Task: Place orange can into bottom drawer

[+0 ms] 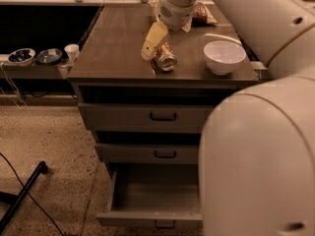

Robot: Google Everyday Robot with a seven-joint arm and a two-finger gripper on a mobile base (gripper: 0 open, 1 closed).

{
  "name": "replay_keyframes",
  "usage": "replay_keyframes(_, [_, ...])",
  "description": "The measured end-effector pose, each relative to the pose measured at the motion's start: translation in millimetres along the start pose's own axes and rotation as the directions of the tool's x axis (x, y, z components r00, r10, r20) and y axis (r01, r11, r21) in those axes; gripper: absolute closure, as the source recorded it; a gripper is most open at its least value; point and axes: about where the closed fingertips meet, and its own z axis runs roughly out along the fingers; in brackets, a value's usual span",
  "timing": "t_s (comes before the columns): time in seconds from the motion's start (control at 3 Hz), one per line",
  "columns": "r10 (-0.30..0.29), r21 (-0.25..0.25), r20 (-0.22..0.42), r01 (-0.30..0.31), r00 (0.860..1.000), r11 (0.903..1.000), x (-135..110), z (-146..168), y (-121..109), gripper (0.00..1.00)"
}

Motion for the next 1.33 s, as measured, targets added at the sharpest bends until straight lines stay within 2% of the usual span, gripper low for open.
replay_keyframes(0.33, [0.043, -0.019, -0.009, -0.044, 0.999, 0.9989, -18.6, 26.7, 0.2, 0.00])
replay_keyframes(0.67, [0.078, 0.011, -0.032, -0.077, 0.996, 0.9970, -31.1, 52.4, -11.6, 0.00])
replay_keyframes(1.0, [0.107, 0.014, -0.060, -0.106, 0.992, 0.9943, -32.1, 80.0, -24.2, 0.19])
replay_keyframes(1.33, [0.087, 0.001, -0.073, -0.087, 0.993, 0.9962, -34.4, 96.7, -26.7, 0.41])
